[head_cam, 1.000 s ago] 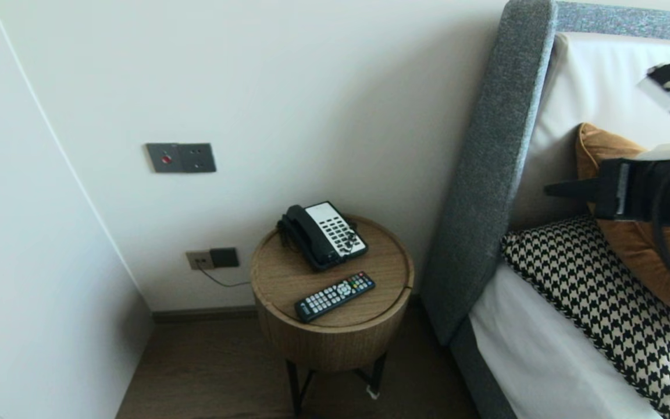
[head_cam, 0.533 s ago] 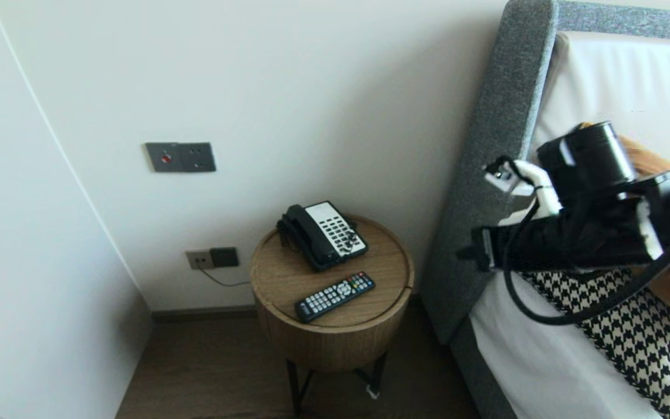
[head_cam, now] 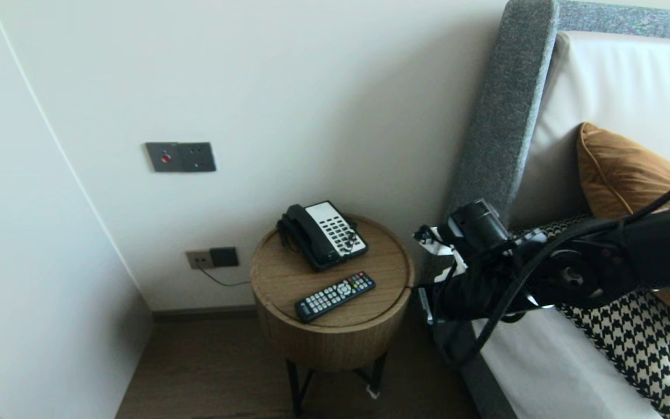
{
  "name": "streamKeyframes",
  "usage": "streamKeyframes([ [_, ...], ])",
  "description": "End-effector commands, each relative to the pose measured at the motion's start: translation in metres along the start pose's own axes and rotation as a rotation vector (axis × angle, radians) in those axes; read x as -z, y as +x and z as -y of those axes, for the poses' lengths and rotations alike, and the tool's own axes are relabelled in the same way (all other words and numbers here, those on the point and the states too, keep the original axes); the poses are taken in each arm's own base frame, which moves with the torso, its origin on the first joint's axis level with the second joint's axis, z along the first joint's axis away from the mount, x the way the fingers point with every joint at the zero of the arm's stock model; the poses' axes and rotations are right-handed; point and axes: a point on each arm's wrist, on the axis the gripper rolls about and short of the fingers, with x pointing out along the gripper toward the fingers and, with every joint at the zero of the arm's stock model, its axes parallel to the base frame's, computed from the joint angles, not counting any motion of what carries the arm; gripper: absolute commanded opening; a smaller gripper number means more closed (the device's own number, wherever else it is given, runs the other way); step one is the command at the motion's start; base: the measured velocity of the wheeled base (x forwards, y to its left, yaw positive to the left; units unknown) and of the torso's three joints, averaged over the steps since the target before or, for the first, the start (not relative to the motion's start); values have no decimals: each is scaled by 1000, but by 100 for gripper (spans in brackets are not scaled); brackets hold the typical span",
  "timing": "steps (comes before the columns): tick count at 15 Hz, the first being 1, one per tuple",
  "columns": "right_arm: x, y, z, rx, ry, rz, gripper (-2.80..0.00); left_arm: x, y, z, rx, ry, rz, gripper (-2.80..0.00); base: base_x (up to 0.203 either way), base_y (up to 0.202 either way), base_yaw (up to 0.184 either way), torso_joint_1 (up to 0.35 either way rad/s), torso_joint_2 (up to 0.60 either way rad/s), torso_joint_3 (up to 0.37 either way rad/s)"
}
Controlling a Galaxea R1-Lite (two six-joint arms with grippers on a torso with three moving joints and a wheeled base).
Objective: Open the nightstand drawer
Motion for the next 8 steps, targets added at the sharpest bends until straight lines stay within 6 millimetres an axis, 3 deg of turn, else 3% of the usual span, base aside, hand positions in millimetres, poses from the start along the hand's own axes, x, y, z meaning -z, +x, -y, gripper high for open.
streamKeyframes([
  [1, -4, 32, -2, 17, -4, 10, -280, 0, 0, 0, -1, -1, 1, -280, 0, 0, 0, 0, 0, 0],
  [8, -14, 68, -6, 62, 30, 82, -280, 0, 0, 0, -1, -1, 1, -280, 0, 0, 0, 0, 0, 0],
])
